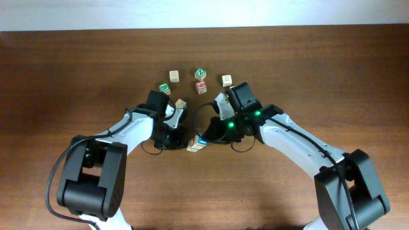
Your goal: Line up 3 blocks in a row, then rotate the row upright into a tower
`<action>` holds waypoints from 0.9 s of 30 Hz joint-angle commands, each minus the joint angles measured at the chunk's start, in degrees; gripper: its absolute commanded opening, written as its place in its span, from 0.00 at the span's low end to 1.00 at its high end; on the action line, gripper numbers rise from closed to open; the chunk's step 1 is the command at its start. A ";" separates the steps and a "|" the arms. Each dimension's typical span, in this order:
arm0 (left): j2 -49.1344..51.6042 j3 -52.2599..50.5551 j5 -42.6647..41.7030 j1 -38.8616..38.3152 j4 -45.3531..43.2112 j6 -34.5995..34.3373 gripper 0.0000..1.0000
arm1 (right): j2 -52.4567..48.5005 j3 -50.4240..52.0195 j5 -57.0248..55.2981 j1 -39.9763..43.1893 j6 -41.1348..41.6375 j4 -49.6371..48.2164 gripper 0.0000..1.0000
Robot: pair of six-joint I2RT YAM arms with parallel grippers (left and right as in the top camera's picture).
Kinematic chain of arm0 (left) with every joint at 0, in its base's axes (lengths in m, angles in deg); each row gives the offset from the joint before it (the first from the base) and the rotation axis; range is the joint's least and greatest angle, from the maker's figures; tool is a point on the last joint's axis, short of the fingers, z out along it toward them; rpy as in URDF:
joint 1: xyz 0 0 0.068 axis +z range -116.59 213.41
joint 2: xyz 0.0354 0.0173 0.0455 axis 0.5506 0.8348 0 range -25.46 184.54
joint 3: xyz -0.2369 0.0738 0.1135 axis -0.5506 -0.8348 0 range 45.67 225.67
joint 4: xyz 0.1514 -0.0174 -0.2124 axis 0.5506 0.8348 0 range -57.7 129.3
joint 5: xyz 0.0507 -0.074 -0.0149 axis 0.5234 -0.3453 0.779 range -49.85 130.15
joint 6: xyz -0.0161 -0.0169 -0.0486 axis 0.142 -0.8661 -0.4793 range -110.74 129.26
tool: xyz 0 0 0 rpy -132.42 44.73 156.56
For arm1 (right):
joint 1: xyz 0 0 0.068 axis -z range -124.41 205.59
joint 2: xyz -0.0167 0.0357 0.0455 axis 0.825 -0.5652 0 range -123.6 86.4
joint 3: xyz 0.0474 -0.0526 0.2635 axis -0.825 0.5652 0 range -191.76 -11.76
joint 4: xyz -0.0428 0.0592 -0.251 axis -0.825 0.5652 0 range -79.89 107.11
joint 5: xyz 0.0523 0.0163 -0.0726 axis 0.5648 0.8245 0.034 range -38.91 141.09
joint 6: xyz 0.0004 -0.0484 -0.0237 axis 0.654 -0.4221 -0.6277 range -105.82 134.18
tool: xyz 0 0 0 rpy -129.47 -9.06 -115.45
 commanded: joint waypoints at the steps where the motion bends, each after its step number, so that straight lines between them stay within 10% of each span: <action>1: 0.00 0.04 -6.80 -1.49 -0.37 0.90 0.00 | -0.76 0.22 -0.92 -1.75 0.59 0.22 0.04; 22: -0.02 13.00 0.02 5.90 8.55 1.79 0.00 | -0.17 -8.83 -0.57 -1.18 -0.39 6.45 0.05; 27: -5.51 33.81 12.59 8.79 26.32 3.50 0.00 | 3.32 -28.15 -7.85 5.99 -10.73 28.39 0.35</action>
